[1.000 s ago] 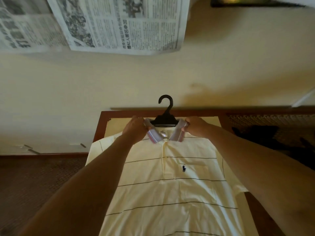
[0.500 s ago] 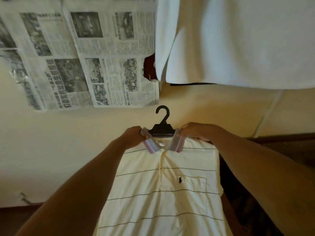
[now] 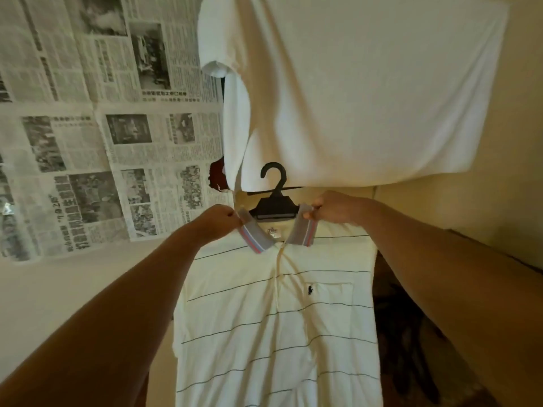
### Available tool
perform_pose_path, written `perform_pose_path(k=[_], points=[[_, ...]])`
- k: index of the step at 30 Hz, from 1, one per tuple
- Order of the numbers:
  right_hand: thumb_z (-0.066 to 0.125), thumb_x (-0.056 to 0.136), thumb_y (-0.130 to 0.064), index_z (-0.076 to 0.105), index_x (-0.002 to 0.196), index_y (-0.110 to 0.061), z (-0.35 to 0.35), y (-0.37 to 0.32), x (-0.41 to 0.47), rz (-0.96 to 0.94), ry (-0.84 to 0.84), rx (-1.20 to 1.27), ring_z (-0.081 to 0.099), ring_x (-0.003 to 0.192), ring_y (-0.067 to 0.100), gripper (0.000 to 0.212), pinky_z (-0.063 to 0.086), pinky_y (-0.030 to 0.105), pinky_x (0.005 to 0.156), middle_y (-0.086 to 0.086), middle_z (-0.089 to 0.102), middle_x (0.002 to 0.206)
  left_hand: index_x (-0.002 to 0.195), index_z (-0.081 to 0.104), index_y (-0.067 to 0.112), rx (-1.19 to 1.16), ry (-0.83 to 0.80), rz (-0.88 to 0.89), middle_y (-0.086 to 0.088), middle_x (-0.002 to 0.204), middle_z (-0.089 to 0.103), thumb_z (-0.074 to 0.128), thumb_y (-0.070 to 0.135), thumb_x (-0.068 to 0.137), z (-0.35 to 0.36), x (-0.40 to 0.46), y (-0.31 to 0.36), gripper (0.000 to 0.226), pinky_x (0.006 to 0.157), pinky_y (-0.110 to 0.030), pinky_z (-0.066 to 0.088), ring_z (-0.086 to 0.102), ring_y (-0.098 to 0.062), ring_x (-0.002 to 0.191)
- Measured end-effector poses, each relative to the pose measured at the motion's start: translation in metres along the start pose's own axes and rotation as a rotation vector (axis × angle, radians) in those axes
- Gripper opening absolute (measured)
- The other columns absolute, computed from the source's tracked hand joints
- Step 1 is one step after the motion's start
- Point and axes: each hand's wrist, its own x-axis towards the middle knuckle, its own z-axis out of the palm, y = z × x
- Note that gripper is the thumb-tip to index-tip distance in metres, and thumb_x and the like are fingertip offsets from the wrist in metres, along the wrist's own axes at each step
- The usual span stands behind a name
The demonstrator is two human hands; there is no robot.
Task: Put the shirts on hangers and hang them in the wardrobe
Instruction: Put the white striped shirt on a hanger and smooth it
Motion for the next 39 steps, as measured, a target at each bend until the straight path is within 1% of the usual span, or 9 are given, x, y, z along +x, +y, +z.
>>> perform_pose_path(k=[5,10,13,16,21,26,30,35,39], points=[[0.062,0.09,-0.04,0.064,0.106,-0.005,-0.042,0.03,-0.05,0.147,0.14,0.038,0.053,0.088,0.021,0.039,0.039,0.03,0.072,0.008,0.06,0.096,0.087,0.065,0.0,0.046,-0.031,0.163,-0.01,0.079,0.059,0.05,0.047,0.095,0.01,0.012,0.061,0.05,0.062,-0.024,0.04,0.053,-0.016,0.073],[0.06,0.092,-0.037,0.067,0.099,-0.004,-0.08,0.077,-0.11,0.268,0.228,0.005,0.056,0.095,0.027,0.035,0.044,0.035,0.082,0.012,0.062,0.1,0.067,0.06,0.005,0.068,-0.101,0.313,-0.008,0.066,0.053,0.052,0.038,0.096,0.043,0.032,0.132,0.044,0.054,-0.024,0.033,0.046,-0.017,0.061],[0.057,0.096,-0.024,0.061,0.078,-0.012,-0.098,0.108,-0.154,0.327,0.287,-0.007,0.048,0.078,0.014,0.022,0.036,0.013,0.065,0.001,0.051,0.079,0.062,0.053,0.011,0.062,-0.14,0.409,-0.004,0.061,0.047,0.053,0.034,0.096,0.075,0.038,0.181,0.042,0.05,-0.024,0.03,0.04,-0.012,0.055],[0.05,0.099,-0.023,0.065,0.097,0.006,-0.114,0.144,-0.191,0.4,0.317,-0.038,0.045,0.075,0.014,0.032,0.033,0.006,0.056,0.009,0.05,0.081,0.065,0.054,0.007,0.057,-0.178,0.487,-0.005,0.062,0.045,0.055,0.031,0.096,0.113,0.048,0.226,0.039,0.051,-0.024,0.029,0.038,-0.012,0.056],[0.055,0.096,-0.032,0.065,0.104,0.007,-0.138,0.226,-0.237,0.543,0.362,-0.057,0.047,0.085,0.019,0.041,0.035,0.022,0.065,0.011,0.054,0.092,0.06,0.049,0.018,0.012,-0.257,0.609,0.0,0.061,0.046,0.055,0.03,0.096,0.191,0.068,0.304,0.038,0.053,-0.022,0.029,0.041,-0.009,0.058],[0.058,0.095,-0.029,0.065,0.11,0.005,-0.168,0.325,-0.286,0.673,0.439,0.008,0.051,0.095,0.024,0.038,0.039,0.028,0.078,0.019,0.059,0.109,0.081,0.06,0.009,-0.011,-0.357,0.723,-0.002,0.07,0.052,0.055,0.032,0.095,0.285,0.098,0.396,0.028,0.058,-0.023,0.035,0.047,-0.014,0.068],[0.057,0.095,-0.032,0.066,0.108,0.0,-0.201,0.41,-0.325,0.771,0.417,0.001,0.054,0.091,0.021,0.036,0.04,0.025,0.073,0.011,0.059,0.097,0.078,0.06,0.011,-0.043,-0.395,0.803,0.001,0.069,0.052,0.058,0.032,0.093,0.367,0.124,0.478,0.026,0.057,-0.023,0.034,0.048,-0.014,0.068],[0.058,0.094,-0.031,0.068,0.105,-0.005,-0.254,0.521,-0.365,0.865,0.438,0.061,0.057,0.102,0.026,0.03,0.046,0.044,0.098,0.013,0.062,0.107,0.09,0.064,0.006,-0.069,-0.443,0.863,0.0,0.074,0.054,0.057,0.033,0.094,0.464,0.149,0.589,0.027,0.059,-0.02,0.037,0.049,-0.015,0.072],[0.06,0.093,-0.031,0.069,0.1,-0.011,-0.285,0.6,-0.393,0.917,0.484,0.092,0.057,0.101,0.025,0.023,0.046,0.039,0.092,0.008,0.063,0.101,0.088,0.063,0.008,-0.084,-0.476,0.913,0.0,0.075,0.052,0.059,0.032,0.094,0.525,0.165,0.663,0.025,0.057,-0.018,0.035,0.047,-0.015,0.073]])
